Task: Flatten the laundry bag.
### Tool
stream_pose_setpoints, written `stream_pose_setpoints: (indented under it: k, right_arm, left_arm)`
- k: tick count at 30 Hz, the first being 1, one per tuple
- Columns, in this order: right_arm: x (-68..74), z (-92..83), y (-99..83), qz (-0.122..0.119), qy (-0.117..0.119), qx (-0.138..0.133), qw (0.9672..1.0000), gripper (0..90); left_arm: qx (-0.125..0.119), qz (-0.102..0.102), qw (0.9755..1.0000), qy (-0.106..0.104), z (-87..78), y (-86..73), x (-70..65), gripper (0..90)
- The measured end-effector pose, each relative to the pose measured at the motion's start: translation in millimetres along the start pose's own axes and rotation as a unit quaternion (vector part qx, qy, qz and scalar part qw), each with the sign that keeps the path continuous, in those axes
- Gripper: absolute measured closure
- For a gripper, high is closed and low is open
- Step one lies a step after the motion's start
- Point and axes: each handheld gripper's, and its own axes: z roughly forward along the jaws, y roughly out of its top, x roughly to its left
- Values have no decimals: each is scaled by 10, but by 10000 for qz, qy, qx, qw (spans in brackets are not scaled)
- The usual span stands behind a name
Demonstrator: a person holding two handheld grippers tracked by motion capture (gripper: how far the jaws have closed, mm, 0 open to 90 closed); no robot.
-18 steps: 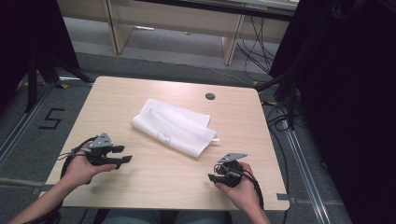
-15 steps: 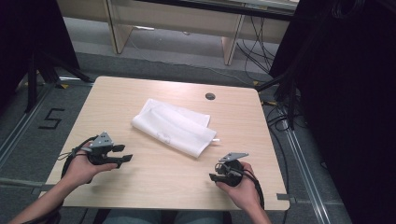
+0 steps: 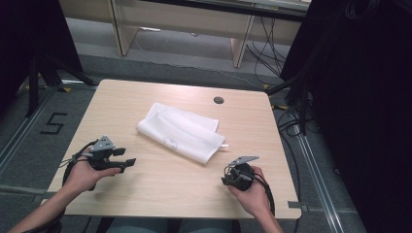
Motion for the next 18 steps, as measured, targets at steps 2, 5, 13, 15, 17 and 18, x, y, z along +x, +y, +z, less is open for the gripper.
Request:
stream_pose_setpoints:
  k: [2,5,13,15,17,18]
  right_arm:
    - [1,-29,43,67,-69,128,9999,869]
    - [-19,-33,110,98,-114,111,9998,895]
    - [-24,37,384,100,-220,85,9997,900]
    - [-24,56,472,78,-222,42,9997,899]
    - [-25,92,562,138,-191,25,9997,883]
    - [-27,126,593,176,-199,-87,9996,876]
  left_arm:
    - [-37,-184,9998,3,-12,2,31,358]
    - [-185,-298,9994,57,-15,57,125,360]
    - [-506,-597,9967,214,121,429,382,413]
    - [-556,-747,9954,209,228,535,444,416]
    - [-553,-759,9953,227,332,624,468,411]
    - [-545,-770,9953,229,387,666,467,407]
